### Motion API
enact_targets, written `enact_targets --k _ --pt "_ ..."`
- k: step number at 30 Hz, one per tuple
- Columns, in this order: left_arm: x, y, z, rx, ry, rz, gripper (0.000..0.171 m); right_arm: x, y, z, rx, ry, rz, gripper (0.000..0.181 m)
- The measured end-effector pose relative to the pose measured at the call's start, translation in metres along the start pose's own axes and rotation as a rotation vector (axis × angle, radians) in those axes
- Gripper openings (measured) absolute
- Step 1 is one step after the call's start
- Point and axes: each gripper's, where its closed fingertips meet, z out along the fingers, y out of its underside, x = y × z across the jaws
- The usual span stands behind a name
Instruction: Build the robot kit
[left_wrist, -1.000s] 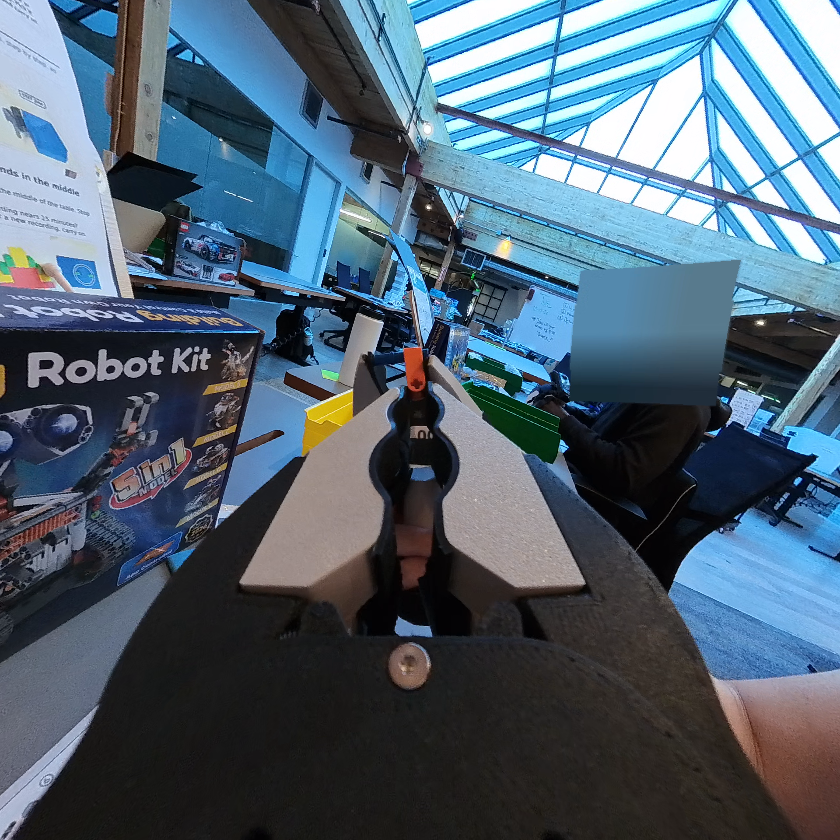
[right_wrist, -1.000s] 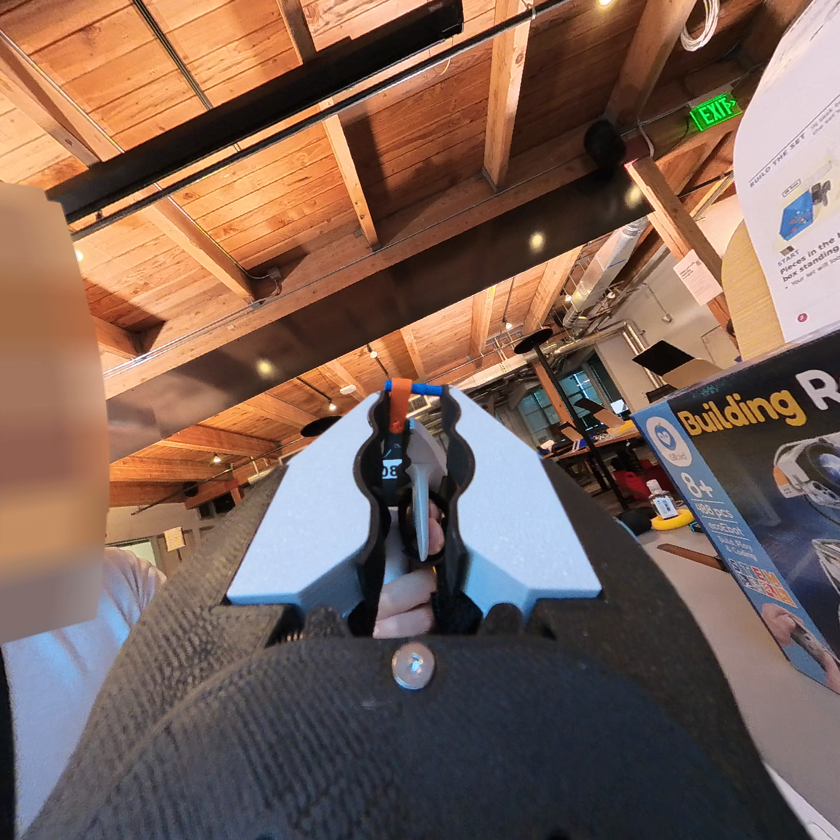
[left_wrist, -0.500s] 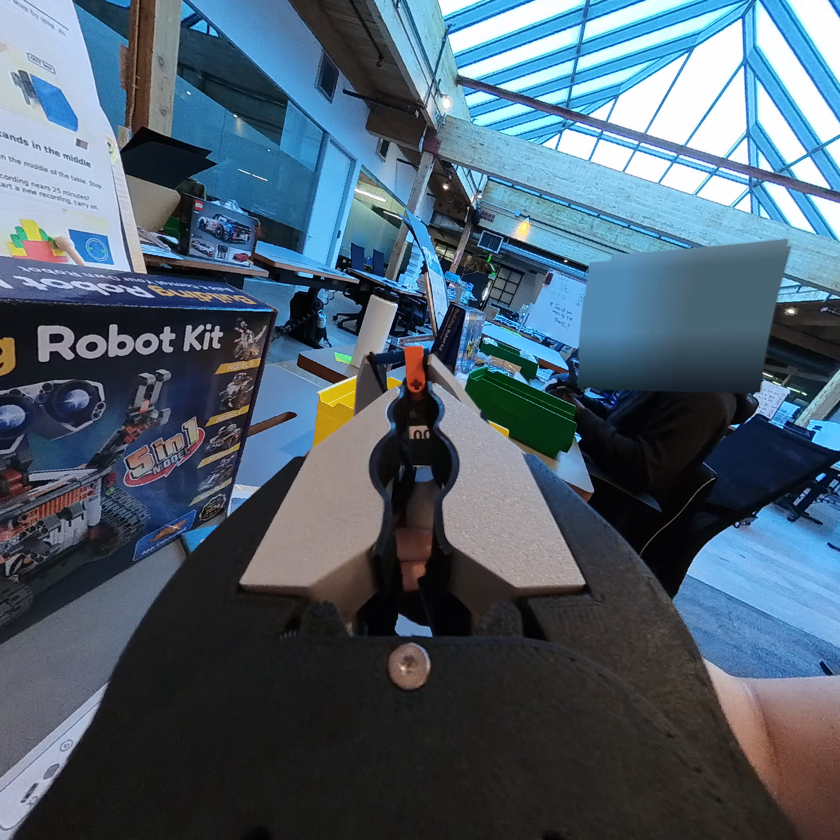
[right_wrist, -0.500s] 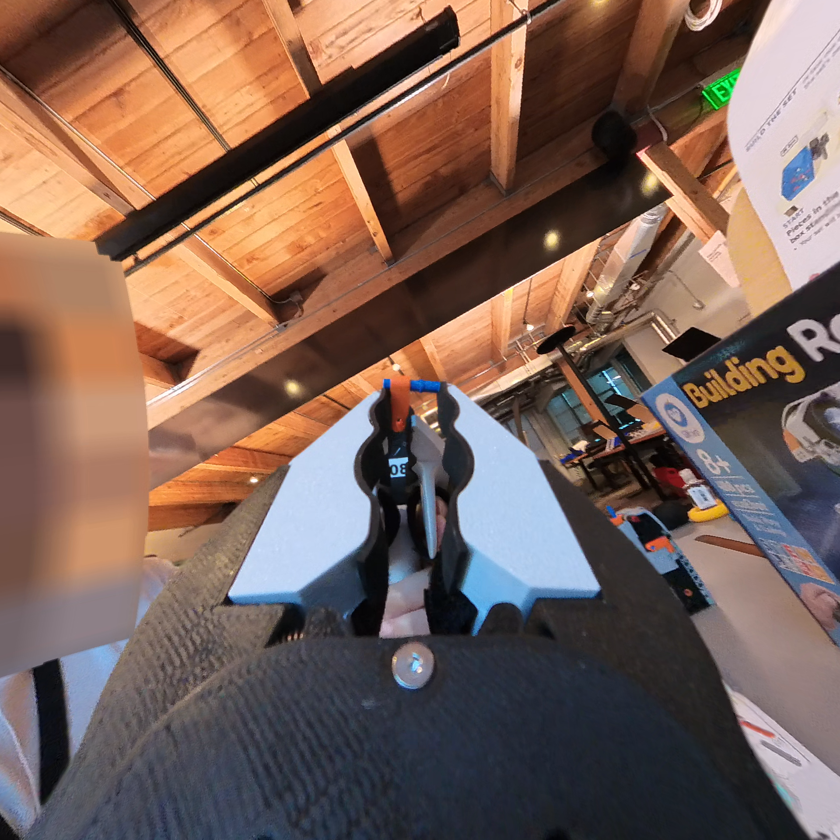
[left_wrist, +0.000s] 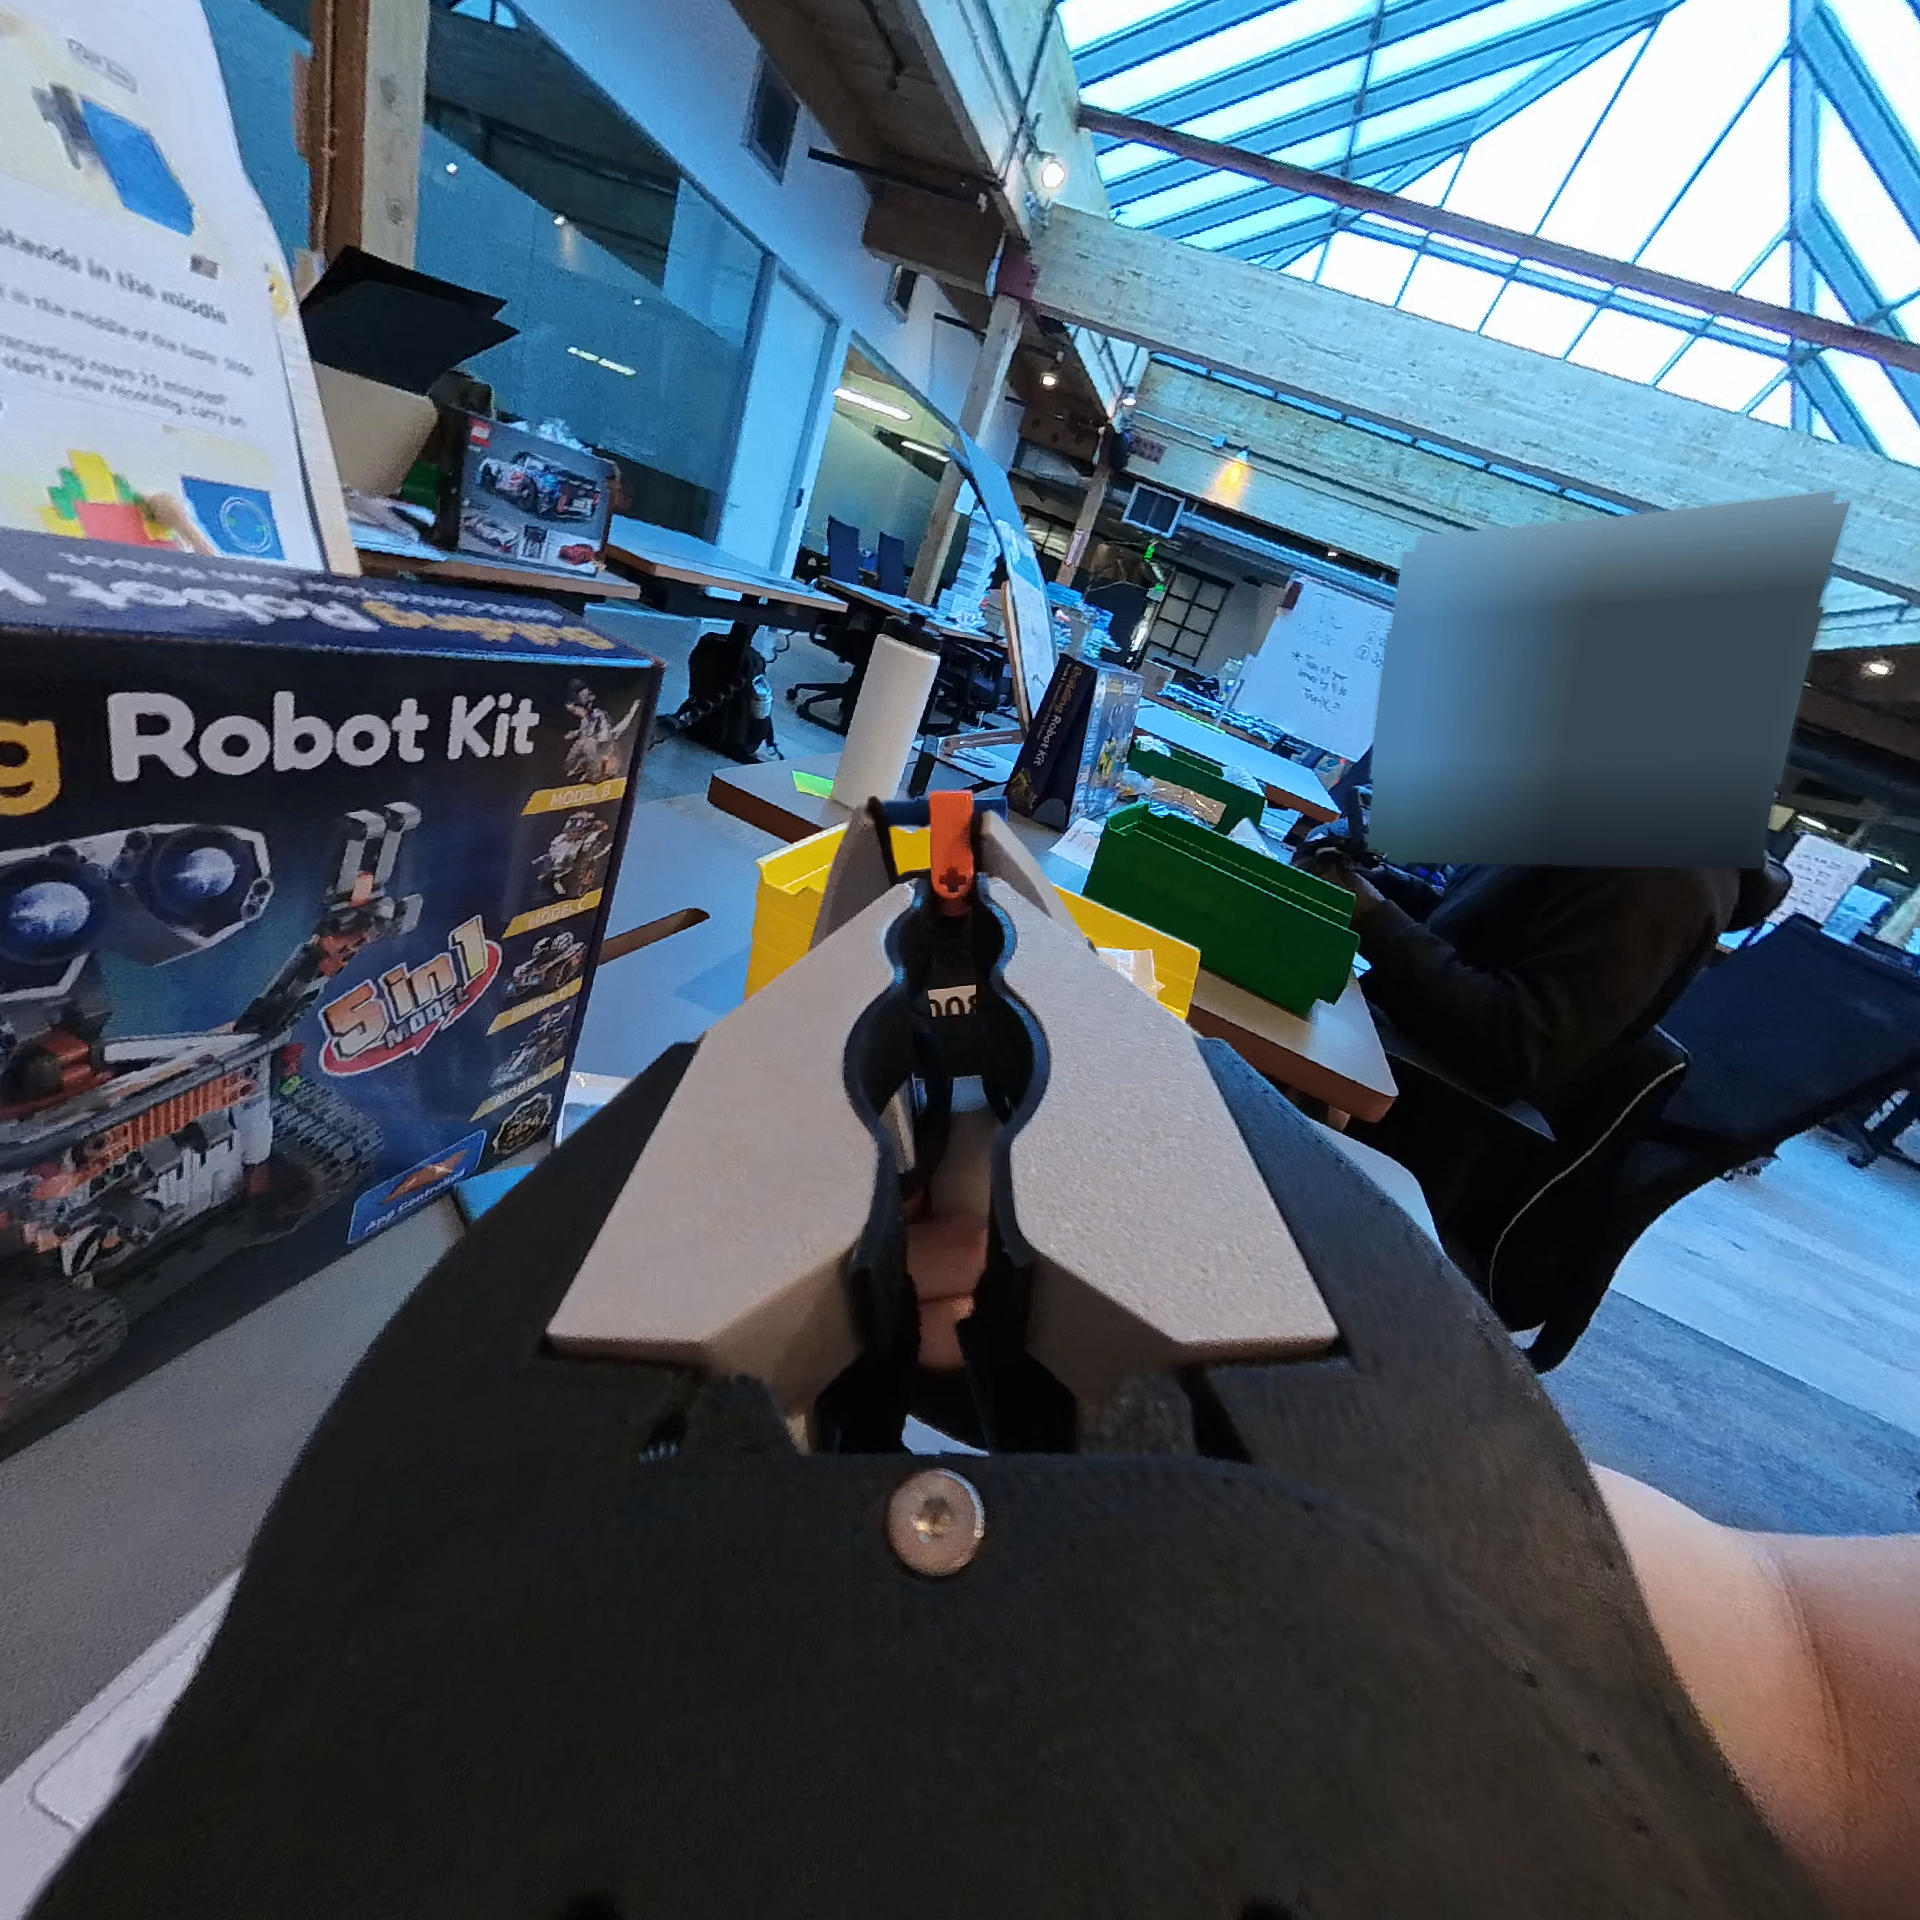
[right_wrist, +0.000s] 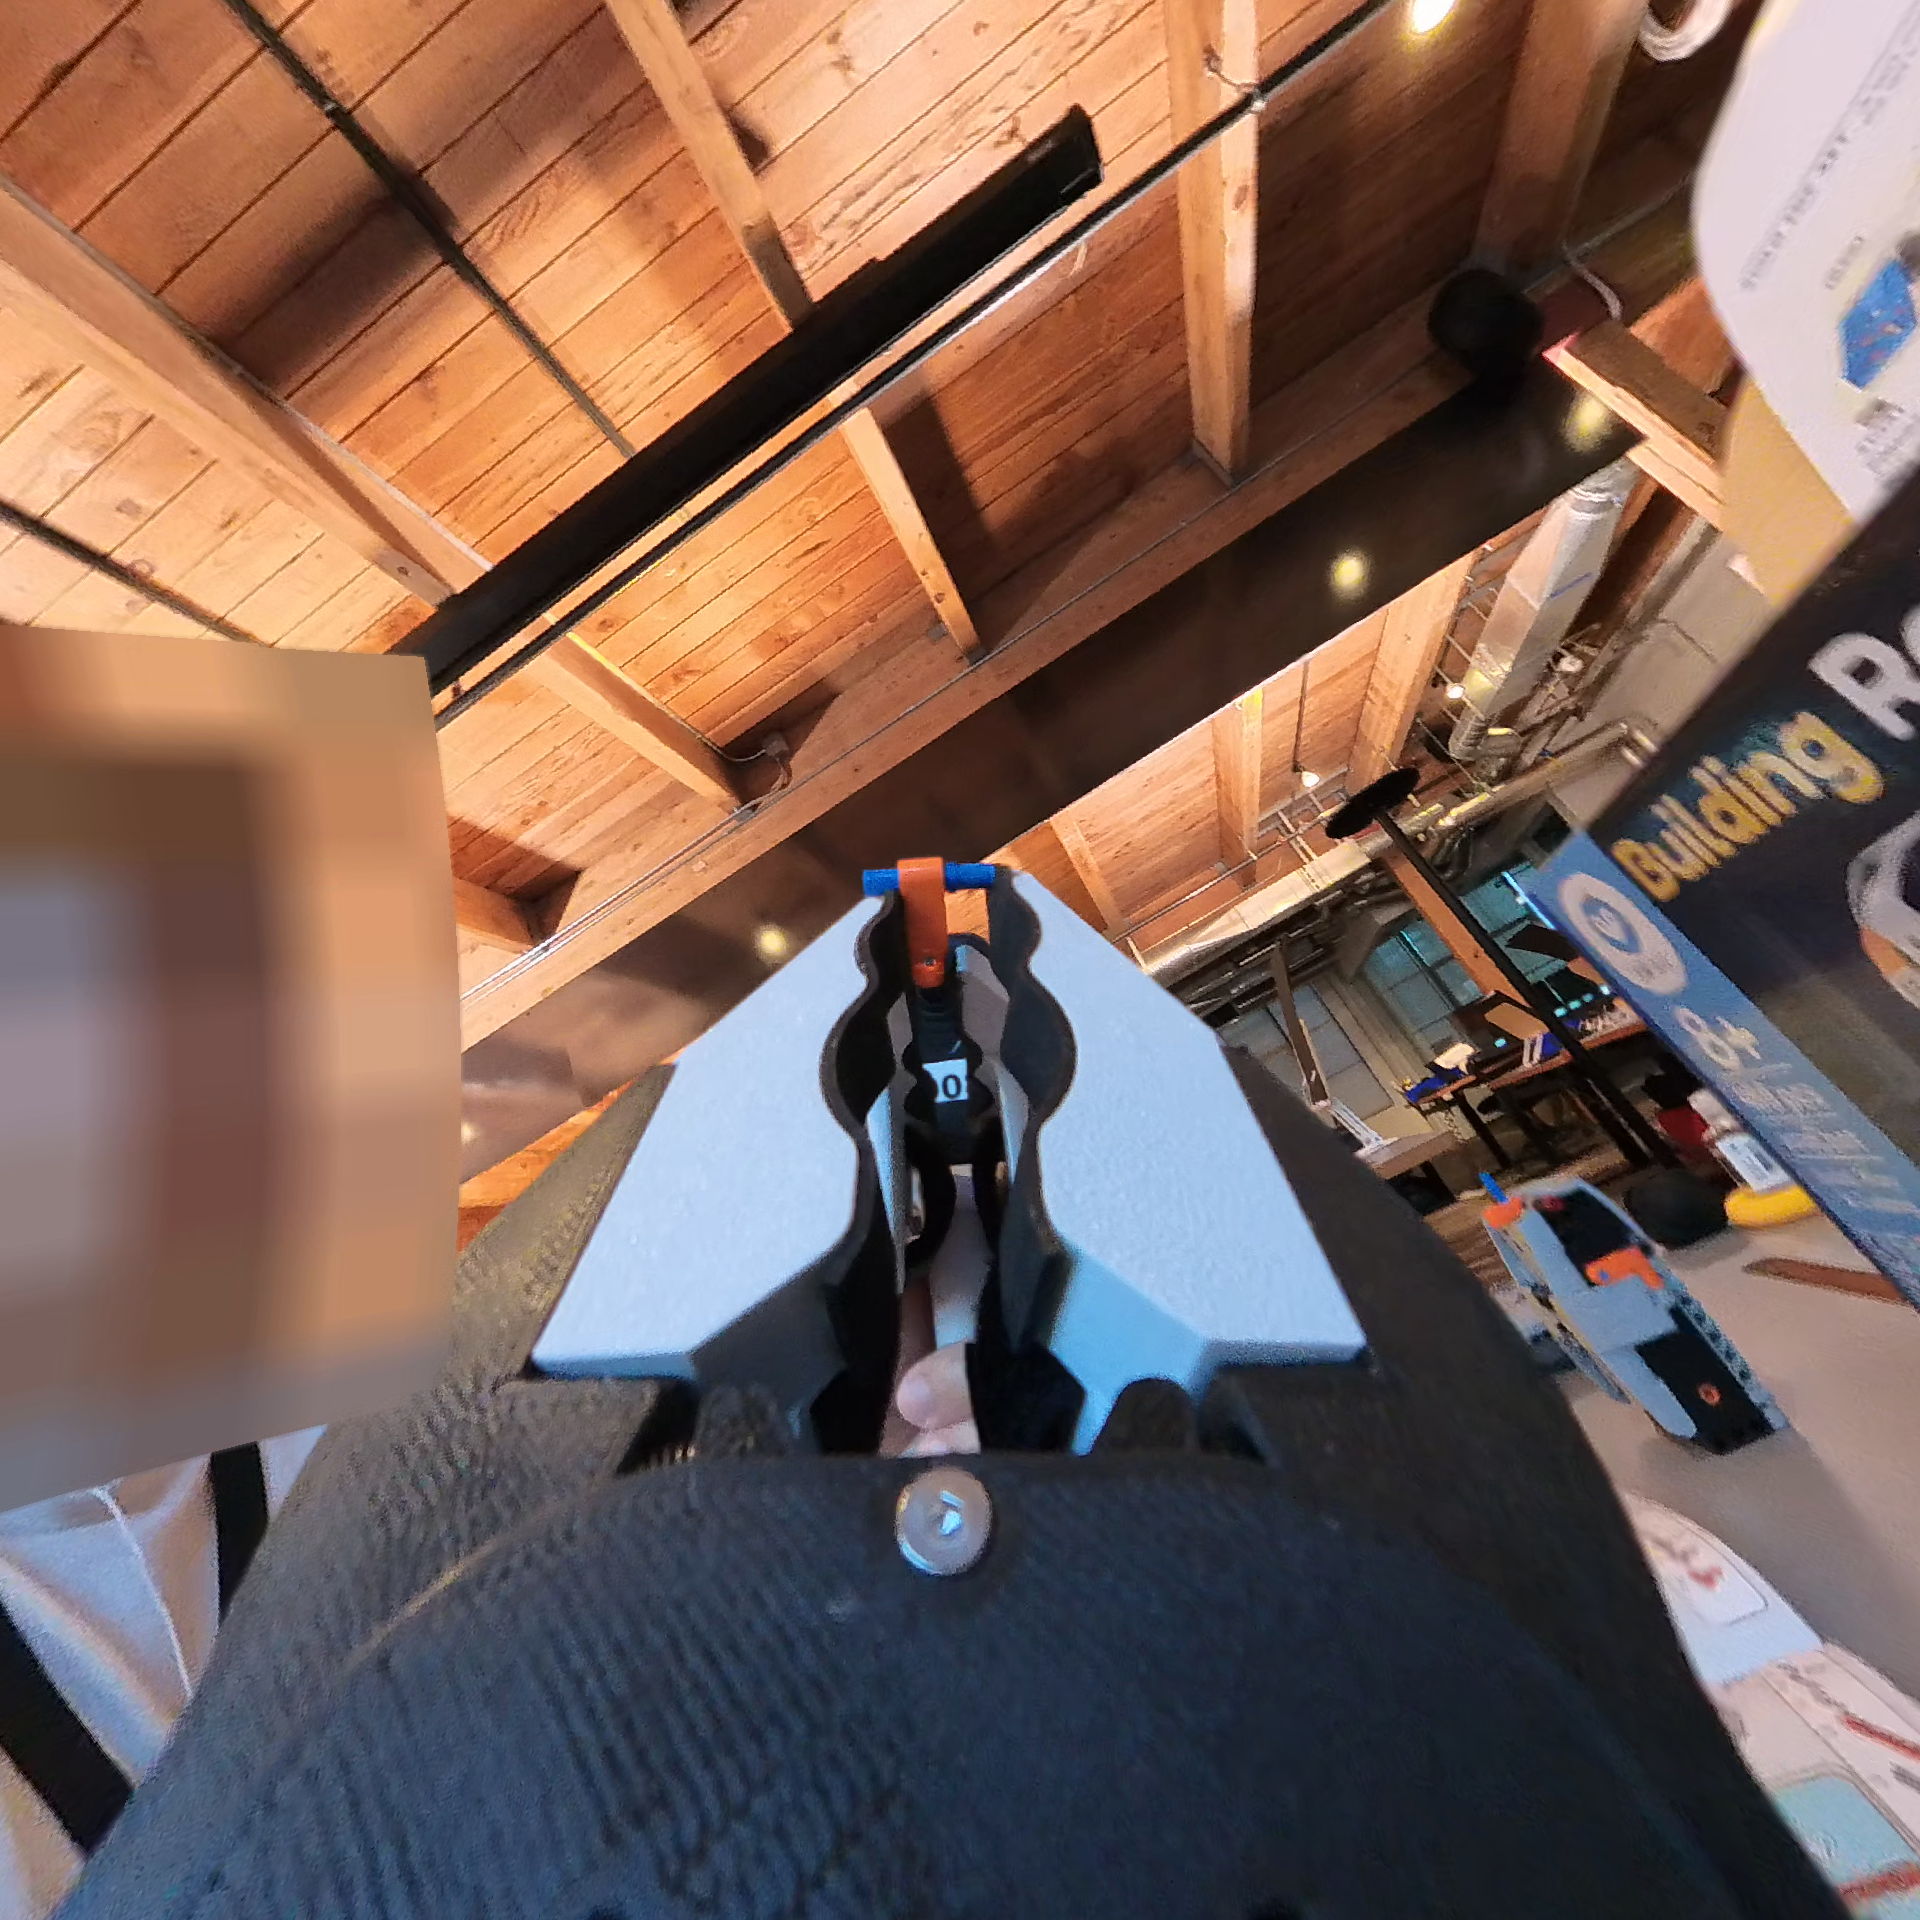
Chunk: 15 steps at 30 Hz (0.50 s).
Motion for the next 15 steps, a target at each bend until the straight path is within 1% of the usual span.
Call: enact_targets --k 3,7,10,15 --pt "0.022 -0.009 -0.001 0.026 0.072 0.119 0.004 -0.025 -0.001 0.009 -0.035 -0.107 -0.035 0.016" --pt "0.053 -0.015 -0.002 0.000 0.075 0.357 0.005 -0.059 0.001 0.014 -0.144 -0.178 -0.194 0.016" --pt "0.075 -0.022 -0.002 0.031 0.102 0.396 0.004 -0.082 0.001 0.019 -0.172 -0.216 -0.298 0.016" --pt "0.097 -0.030 -0.006 0.058 0.116 0.463 0.005 -0.105 0.003 0.026 -0.200 -0.283 -0.302 0.016"
